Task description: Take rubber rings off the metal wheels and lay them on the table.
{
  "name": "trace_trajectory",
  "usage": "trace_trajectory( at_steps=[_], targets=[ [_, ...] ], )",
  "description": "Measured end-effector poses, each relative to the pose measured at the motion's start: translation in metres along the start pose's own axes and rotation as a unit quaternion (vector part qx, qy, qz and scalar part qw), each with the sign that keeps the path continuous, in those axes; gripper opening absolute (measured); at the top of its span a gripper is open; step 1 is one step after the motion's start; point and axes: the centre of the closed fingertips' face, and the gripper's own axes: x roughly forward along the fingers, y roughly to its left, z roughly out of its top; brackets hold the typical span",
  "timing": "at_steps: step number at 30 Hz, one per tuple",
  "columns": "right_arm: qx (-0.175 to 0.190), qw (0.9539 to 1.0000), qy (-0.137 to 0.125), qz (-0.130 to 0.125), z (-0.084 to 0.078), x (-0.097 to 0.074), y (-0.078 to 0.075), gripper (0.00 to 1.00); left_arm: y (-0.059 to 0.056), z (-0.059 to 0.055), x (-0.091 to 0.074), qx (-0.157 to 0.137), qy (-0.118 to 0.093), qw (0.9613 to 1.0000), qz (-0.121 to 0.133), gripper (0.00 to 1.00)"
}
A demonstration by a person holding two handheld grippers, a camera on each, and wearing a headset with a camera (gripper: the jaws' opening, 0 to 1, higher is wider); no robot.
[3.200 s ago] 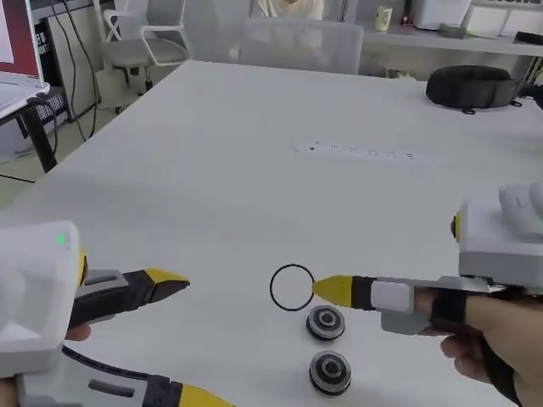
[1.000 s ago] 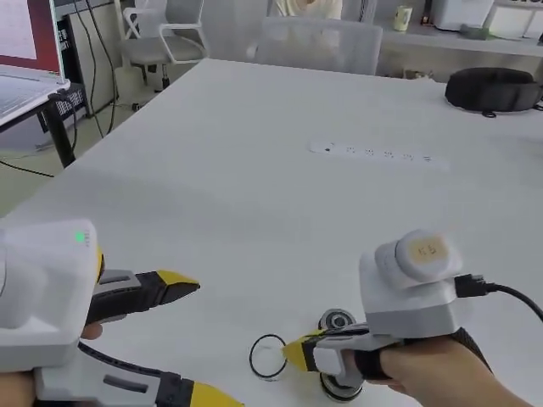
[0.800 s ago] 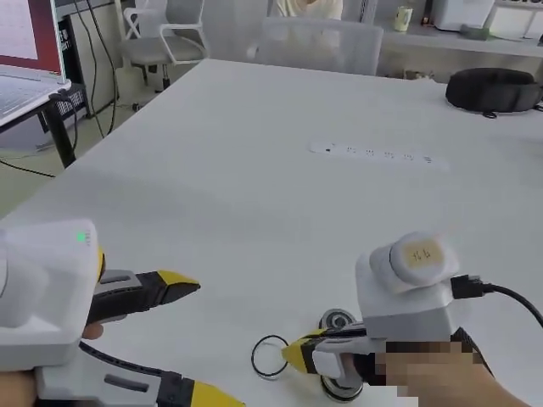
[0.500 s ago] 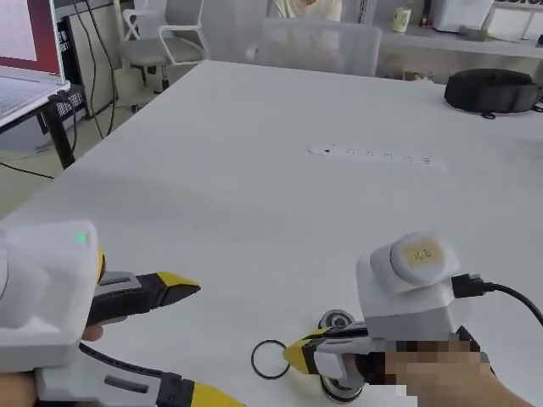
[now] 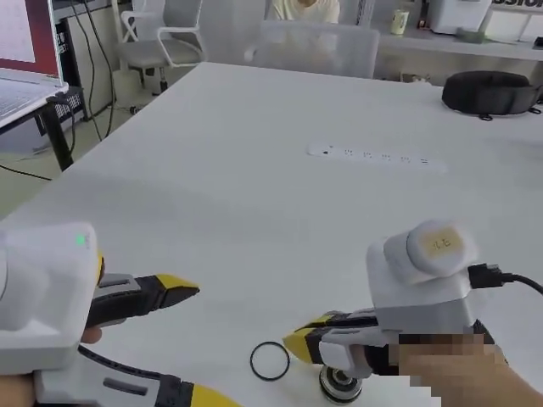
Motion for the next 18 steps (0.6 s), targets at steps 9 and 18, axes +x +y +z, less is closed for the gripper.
trace_trajectory(
  at_steps=[9, 18],
  targets=[
    [-0.023, 0.9997, -0.006, 0.012, 0.004, -0.009, 0.008, 0.07, -0.002, -0.001, 0.001, 0.003, 0.004, 1.0000, -0.005, 0.81],
    [-0.018, 0.9994, -0.026, 0.015, 0.012, -0.026, 0.006, 0.07, -0.002, 0.000, 0.001, 0.006, 0.002, 0.9999, -0.009, 0.81]
  ],
)
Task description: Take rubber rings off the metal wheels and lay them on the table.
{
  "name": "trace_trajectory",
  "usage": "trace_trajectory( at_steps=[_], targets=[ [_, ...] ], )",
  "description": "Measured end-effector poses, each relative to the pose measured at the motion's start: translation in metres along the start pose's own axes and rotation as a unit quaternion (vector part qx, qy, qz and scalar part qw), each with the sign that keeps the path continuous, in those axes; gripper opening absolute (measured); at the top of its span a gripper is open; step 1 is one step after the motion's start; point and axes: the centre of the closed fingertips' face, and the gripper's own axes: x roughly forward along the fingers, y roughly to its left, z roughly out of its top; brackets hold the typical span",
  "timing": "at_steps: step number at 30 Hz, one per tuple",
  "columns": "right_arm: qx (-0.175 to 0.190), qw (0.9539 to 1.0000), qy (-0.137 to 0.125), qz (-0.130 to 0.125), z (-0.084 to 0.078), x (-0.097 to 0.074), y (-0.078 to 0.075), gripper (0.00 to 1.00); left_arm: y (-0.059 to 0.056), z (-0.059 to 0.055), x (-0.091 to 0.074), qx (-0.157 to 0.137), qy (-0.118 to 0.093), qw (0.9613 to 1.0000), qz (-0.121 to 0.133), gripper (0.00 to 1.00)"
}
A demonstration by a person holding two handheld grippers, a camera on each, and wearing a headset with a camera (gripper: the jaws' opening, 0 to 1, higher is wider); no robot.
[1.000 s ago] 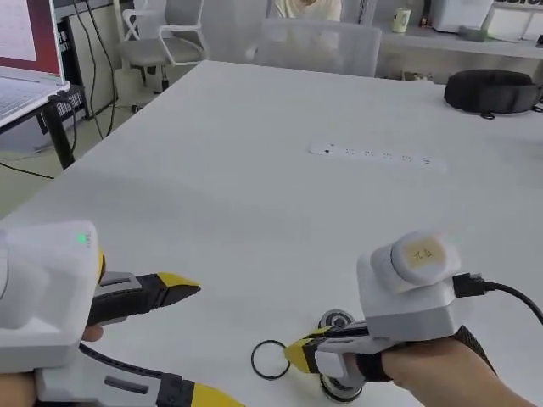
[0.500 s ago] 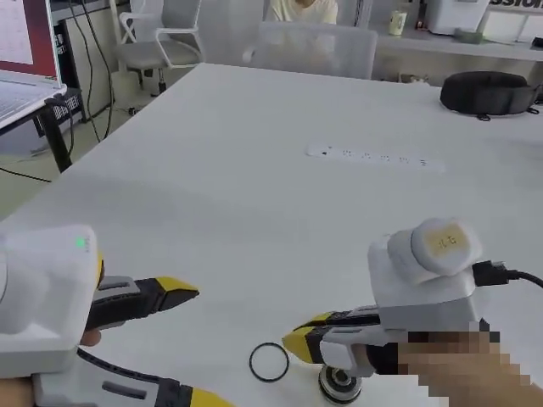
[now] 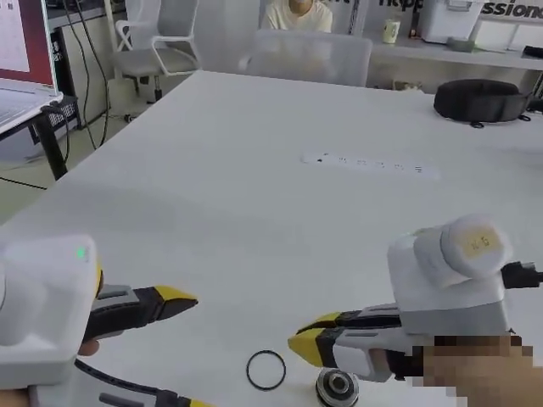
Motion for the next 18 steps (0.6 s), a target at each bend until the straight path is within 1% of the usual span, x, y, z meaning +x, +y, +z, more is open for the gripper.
trace_trajectory(
  at_steps=[6, 9, 13, 16, 18],
  targets=[
    [0.005, 0.9997, -0.022, 0.000, 0.009, -0.014, -0.003, 0.07, 0.000, 0.001, 0.000, 0.000, -0.003, 1.0000, -0.002, 0.81],
    [0.010, 0.9994, -0.032, 0.010, 0.012, -0.019, -0.001, 0.08, -0.001, 0.000, 0.000, 0.000, -0.002, 1.0000, -0.004, 0.81],
    [0.010, 0.9988, -0.046, 0.016, 0.017, -0.027, 0.002, 0.09, -0.002, 0.000, 0.001, 0.001, 0.000, 1.0000, -0.008, 0.81],
    [0.010, 0.9984, -0.050, 0.022, 0.018, -0.032, 0.004, 0.11, -0.003, 0.000, 0.001, 0.001, -0.002, 1.0000, -0.009, 0.81],
    [0.008, 0.9985, -0.048, 0.025, 0.017, -0.034, 0.005, 0.12, -0.003, 0.000, 0.001, 0.001, -0.002, 1.0000, -0.009, 0.81]
  ],
)
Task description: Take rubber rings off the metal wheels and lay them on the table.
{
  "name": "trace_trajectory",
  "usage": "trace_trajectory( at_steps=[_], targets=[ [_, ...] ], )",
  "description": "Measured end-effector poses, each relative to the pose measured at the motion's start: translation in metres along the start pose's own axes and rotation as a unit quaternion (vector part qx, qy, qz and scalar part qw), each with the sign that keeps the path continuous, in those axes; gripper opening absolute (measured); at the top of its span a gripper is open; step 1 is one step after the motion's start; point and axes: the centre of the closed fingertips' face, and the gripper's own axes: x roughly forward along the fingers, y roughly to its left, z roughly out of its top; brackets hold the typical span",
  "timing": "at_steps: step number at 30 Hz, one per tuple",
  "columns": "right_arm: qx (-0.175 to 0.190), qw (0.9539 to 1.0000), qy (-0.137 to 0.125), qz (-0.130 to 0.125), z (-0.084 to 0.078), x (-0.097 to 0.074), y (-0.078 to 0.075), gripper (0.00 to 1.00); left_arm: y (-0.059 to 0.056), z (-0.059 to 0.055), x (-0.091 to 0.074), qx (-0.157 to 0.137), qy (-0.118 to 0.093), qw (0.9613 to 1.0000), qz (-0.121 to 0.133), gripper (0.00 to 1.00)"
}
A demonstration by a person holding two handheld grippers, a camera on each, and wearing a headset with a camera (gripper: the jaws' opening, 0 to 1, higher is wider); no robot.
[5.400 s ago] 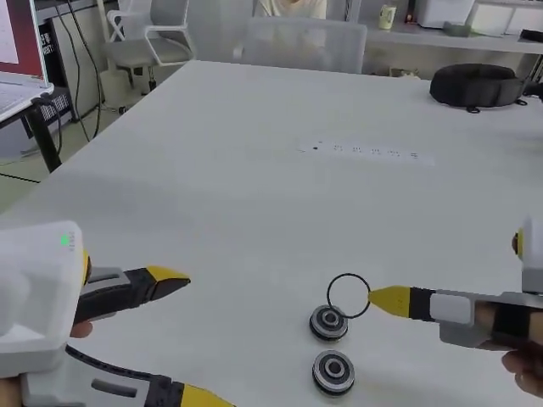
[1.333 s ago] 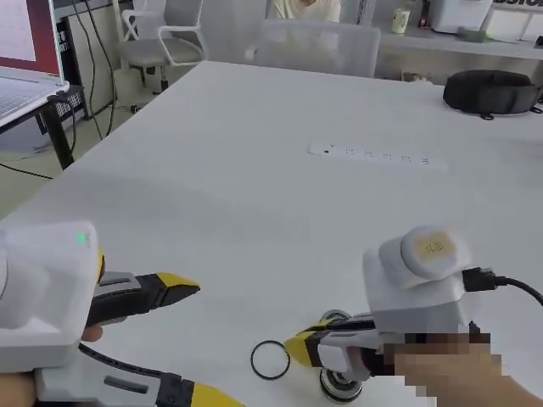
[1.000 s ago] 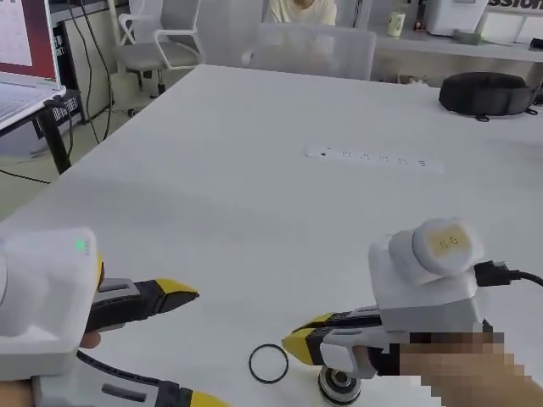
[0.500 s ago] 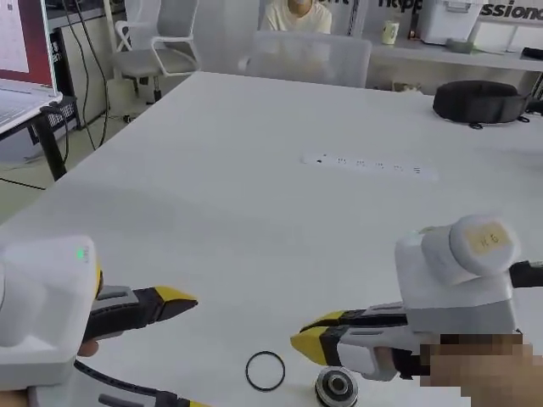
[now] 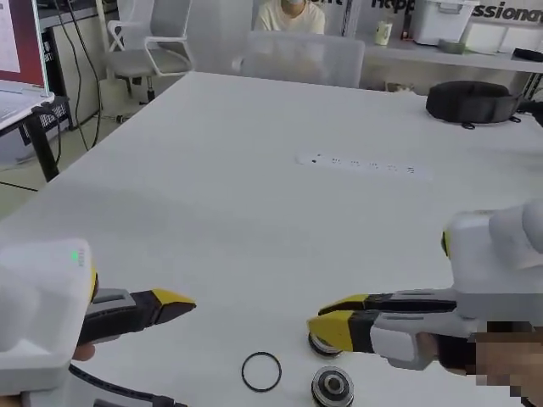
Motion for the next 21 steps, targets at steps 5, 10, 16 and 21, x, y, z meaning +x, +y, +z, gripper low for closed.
trace_trajectory(
  at_steps=[5, 10, 16, 21],
  targets=[
    [-0.006, 1.0000, 0.002, 0.001, -0.001, -0.009, -0.002, 0.13, 0.000, 0.000, 0.000, 0.001, -0.001, 1.0000, 0.001, 0.81],
    [-0.013, 0.9999, 0.003, -0.007, -0.002, -0.020, -0.007, 0.14, -0.001, -0.001, 0.000, 0.002, 0.002, 1.0000, -0.001, 0.81],
    [-0.014, 0.9998, 0.009, -0.013, -0.008, -0.032, -0.014, 0.16, -0.001, -0.002, 0.000, 0.002, 0.005, 1.0000, -0.003, 0.81],
    [-0.009, 0.9994, 0.026, -0.021, -0.024, -0.035, -0.022, 0.18, -0.002, -0.002, 0.000, 0.002, 0.007, 1.0000, -0.003, 0.81]
  ],
)
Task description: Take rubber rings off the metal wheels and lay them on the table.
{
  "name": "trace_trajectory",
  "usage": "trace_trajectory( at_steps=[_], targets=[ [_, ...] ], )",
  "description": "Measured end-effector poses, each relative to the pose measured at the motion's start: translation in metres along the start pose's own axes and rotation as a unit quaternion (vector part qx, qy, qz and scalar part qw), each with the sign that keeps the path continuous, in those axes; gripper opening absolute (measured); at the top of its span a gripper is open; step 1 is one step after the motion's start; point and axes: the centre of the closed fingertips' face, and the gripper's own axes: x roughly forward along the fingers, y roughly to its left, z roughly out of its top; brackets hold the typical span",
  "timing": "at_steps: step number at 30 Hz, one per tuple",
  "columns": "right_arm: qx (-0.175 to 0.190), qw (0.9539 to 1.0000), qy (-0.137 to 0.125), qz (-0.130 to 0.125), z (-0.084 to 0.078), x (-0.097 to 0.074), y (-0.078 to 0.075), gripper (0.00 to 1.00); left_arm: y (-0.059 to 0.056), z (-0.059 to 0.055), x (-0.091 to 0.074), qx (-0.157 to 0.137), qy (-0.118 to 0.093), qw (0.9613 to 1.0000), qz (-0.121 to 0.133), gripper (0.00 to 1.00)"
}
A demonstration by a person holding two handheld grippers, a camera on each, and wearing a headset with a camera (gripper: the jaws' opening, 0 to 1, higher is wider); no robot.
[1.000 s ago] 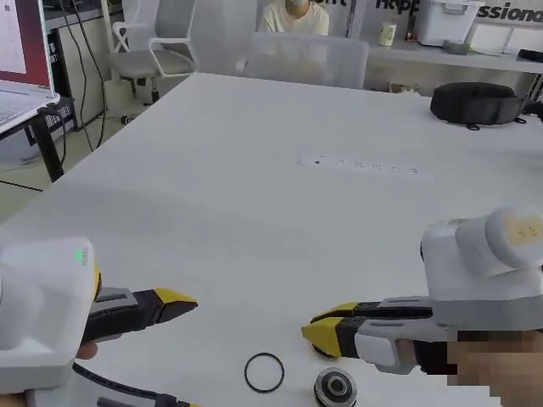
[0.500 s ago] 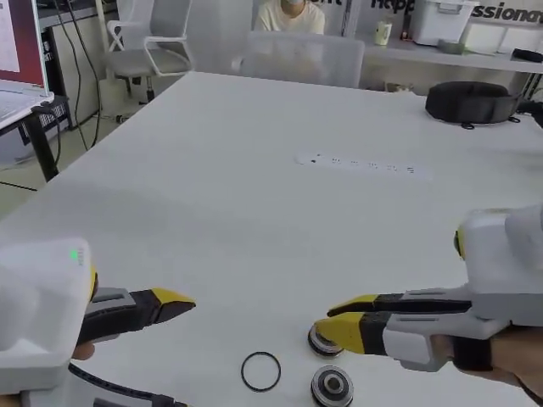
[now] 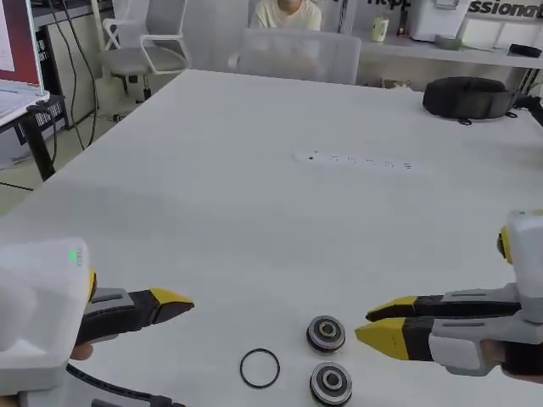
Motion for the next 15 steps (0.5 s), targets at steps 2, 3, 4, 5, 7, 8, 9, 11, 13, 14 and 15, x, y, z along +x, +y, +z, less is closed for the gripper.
trace_trajectory(
  at_steps=[2, 3, 4, 5, 7, 8, 9, 11, 13, 14, 15],
  targets=[
    [0.006, 1.0000, 0.006, 0.000, -0.007, 0.002, -0.003, 0.19, 0.000, 0.000, 0.000, -0.001, 0.001, 1.0000, -0.001, 0.81],
    [0.011, 0.9998, 0.016, 0.001, -0.014, 0.004, -0.004, 0.19, 0.000, -0.001, 0.000, -0.001, 0.002, 1.0000, -0.001, 0.81],
    [0.010, 0.9997, 0.024, 0.000, -0.018, 0.005, -0.005, 0.18, 0.000, -0.001, 0.000, -0.001, 0.003, 1.0000, -0.001, 0.81],
    [0.004, 0.9993, 0.038, -0.002, -0.025, 0.006, -0.006, 0.18, -0.001, -0.001, 0.000, 0.000, 0.004, 1.0000, -0.001, 0.81],
    [-0.005, 0.9986, 0.052, -0.002, -0.031, 0.008, -0.007, 0.19, -0.001, -0.001, 0.001, 0.000, 0.005, 1.0000, -0.002, 0.81],
    [-0.008, 0.9983, 0.058, -0.001, -0.034, 0.009, -0.007, 0.19, -0.001, -0.001, 0.001, -0.001, 0.005, 1.0000, -0.002, 0.81],
    [-0.010, 0.9980, 0.063, -0.001, -0.037, 0.011, -0.007, 0.19, -0.001, -0.002, 0.001, -0.001, 0.006, 1.0000, -0.002, 0.81],
    [-0.014, 0.9972, 0.074, 0.003, -0.042, 0.013, -0.006, 0.20, -0.001, -0.002, 0.001, -0.001, 0.008, 1.0000, -0.004, 0.81],
    [-0.021, 0.9960, 0.086, 0.005, -0.048, 0.014, -0.008, 0.21, -0.001, -0.002, 0.001, -0.002, 0.008, 1.0000, -0.004, 0.81],
    [-0.023, 0.9956, 0.090, 0.005, -0.051, 0.015, -0.008, 0.21, -0.001, -0.002, 0.001, -0.002, 0.007, 1.0000, -0.004, 0.81],
    [-0.025, 0.9952, 0.095, 0.007, -0.053, 0.015, -0.008, 0.21, -0.001, -0.001, 0.001, -0.003, 0.006, 1.0000, -0.004, 0.81]
  ],
)
